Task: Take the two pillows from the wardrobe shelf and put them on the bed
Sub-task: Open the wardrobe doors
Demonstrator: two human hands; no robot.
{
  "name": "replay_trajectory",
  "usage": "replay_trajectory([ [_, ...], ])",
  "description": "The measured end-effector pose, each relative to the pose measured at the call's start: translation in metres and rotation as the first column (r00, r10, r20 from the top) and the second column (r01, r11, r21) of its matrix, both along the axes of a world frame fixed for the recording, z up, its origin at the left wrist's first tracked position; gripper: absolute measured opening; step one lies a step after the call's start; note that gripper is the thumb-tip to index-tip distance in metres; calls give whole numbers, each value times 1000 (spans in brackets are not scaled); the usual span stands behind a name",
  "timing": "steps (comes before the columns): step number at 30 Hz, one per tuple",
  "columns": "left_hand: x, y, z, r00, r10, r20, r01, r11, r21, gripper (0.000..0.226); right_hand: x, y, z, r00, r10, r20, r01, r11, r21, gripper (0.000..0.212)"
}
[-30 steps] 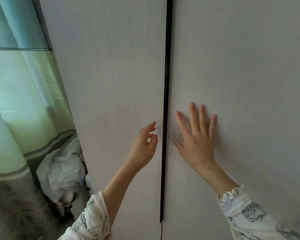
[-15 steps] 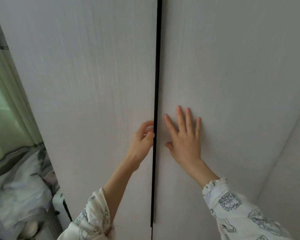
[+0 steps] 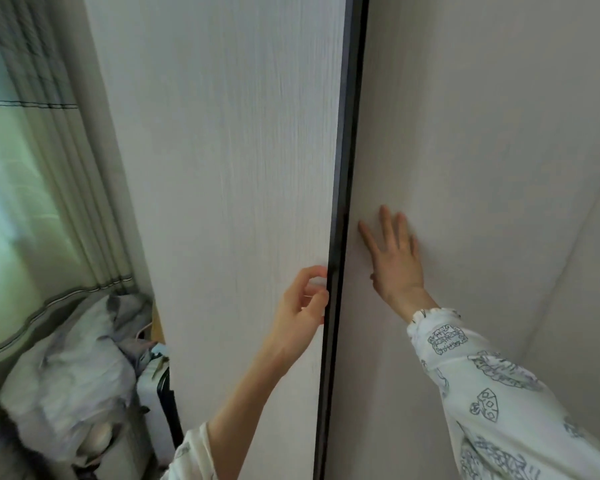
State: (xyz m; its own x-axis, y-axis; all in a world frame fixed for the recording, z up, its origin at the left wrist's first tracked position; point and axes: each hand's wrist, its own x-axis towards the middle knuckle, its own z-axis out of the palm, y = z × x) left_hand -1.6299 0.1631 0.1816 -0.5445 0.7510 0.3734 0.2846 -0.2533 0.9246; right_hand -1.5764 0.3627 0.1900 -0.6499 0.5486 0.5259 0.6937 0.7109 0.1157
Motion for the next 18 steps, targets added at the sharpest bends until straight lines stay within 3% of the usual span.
replay_trajectory([
  [6, 12, -45, 3, 997, 49, -54, -50, 999, -12, 24, 5, -19, 18, 998, -5, 58, 12, 994, -113, 81],
  [9, 19, -66, 1, 989, 117, -96, -119, 993, -17, 27, 4, -41, 23, 996, 92, -16, -92, 956, -280, 75],
  [11, 23, -80, -1, 981, 158, -110, -160, 987, -16, 27, 7, -61, 21, 972, 198, -128, -235, 869, -436, 72],
  [13, 25, -93, -4, 975, 188, -120, -189, 982, -3, 23, 13, -86, 15, 893, 311, -326, -445, 723, -528, 62],
  [15, 26, -107, -7, 964, 228, -136, -228, 973, 18, 16, 22, -115, 8, 788, 395, -472, -609, 616, -500, 49],
  [18, 27, -127, -11, 940, 308, -147, -304, 951, 52, 24, 34, -155, -4, 652, 496, -573, -754, 498, -428, 39],
])
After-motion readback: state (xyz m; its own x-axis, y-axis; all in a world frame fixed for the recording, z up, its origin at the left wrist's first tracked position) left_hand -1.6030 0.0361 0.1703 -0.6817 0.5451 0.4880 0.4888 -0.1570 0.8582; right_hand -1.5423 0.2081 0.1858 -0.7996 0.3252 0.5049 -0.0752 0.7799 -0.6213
